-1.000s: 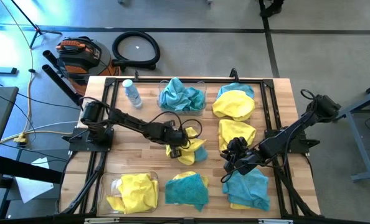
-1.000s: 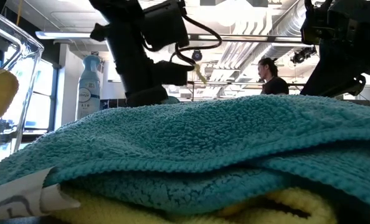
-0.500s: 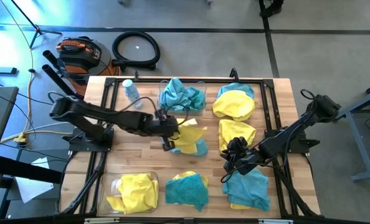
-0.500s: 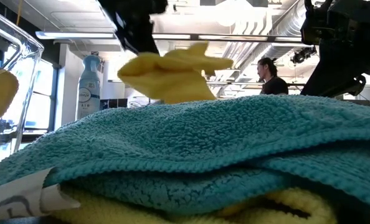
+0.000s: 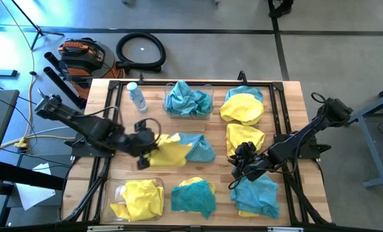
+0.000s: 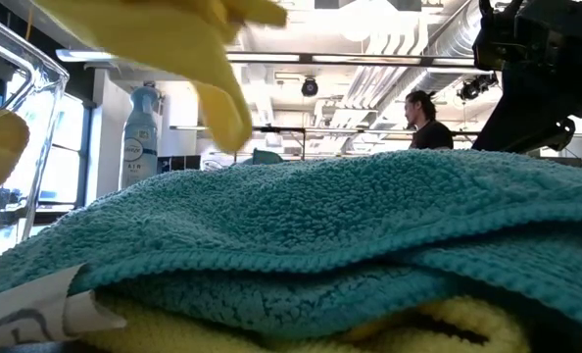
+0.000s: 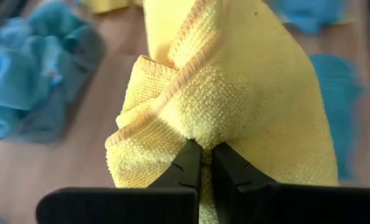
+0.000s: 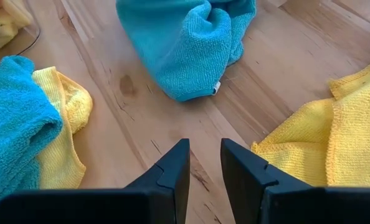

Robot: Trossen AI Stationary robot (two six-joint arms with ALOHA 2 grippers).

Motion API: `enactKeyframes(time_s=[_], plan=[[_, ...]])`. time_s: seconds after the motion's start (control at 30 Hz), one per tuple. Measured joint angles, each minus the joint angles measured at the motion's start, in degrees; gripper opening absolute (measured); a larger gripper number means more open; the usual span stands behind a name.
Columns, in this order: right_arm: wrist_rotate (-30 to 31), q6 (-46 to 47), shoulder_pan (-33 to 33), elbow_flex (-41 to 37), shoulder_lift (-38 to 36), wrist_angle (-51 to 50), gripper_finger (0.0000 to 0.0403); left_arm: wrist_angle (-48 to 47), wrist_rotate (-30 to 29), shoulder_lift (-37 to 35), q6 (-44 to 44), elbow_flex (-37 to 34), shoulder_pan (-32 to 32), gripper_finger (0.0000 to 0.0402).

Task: Sort microfiber towel by color & place in baskets
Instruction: Put the yellow microfiber towel into the bottom transparent bin

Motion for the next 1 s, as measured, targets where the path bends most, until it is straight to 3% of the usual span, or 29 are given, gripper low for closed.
enactKeyframes(time_s=[0.27,0.47,0.77,1.0], plan=[[0.1,0.0,0.0,0.0,0.0,0.1,0.0087,-12.3,-1.1,-1.5,-10.2,8.8,-14.6,0.0000],[0.1,0.0,0.0,0.0,0.0,0.1,0.0087,-19.4,3.2,-0.2,-21.0,15.4,-23.3,0.0000],[0.1,0.0,0.0,0.0,0.0,0.1,0.0087,-31.0,18.7,6.8,-45.8,15.9,-30.0,0.0000],[1.9,0.0,0.0,0.0,0.0,0.0,0.0087,-29.7,31.7,17.2,-46.3,15.9,-30.4,0.0000]])
